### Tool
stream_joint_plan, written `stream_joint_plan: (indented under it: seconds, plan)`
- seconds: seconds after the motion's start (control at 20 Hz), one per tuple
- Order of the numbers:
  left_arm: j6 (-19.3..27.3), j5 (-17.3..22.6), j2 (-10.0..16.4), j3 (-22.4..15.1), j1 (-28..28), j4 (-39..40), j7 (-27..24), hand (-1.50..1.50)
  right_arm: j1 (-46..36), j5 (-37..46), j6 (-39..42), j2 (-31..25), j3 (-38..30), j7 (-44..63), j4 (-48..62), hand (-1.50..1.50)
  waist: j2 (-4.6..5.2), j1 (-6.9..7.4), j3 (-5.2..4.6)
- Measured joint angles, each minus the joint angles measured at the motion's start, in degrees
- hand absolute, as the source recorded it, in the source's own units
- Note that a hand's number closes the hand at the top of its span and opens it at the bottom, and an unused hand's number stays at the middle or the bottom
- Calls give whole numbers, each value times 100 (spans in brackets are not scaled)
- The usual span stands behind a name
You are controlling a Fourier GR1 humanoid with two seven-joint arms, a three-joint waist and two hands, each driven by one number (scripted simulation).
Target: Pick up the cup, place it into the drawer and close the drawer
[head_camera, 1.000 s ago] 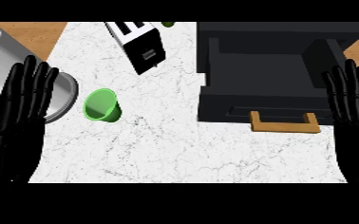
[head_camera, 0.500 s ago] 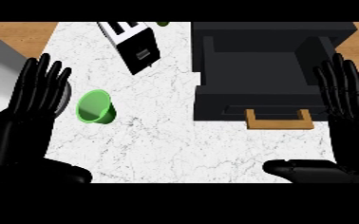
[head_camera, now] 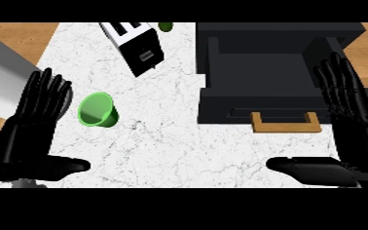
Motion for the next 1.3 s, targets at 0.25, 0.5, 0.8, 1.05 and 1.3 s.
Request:
stream_joint_plan:
  seconds: [0.25,0.5,0.8,1.05,1.3]
  plan:
    - [11,-251,80,235,-24,698,-405,-150,-99,-112,136,-80,-180,-84,168,-150,1,-5,0]
    - [86,-551,179,414,-243,1585,-834,-150,-20,-44,208,-56,-212,-296,318,-150,2,-15,0]
    - [125,-922,319,613,-383,2806,-1593,-150,51,-45,245,-29,-239,-255,172,-150,4,-26,-1]
    - [58,-1119,561,815,-720,4131,-2311,-150,-63,-37,304,-30,-303,-414,413,-150,8,-30,-3]
    - [-39,-1263,711,937,-1260,5649,-3205,-150,-86,-12,316,19,-263,-322,368,-150,10,-44,-4]
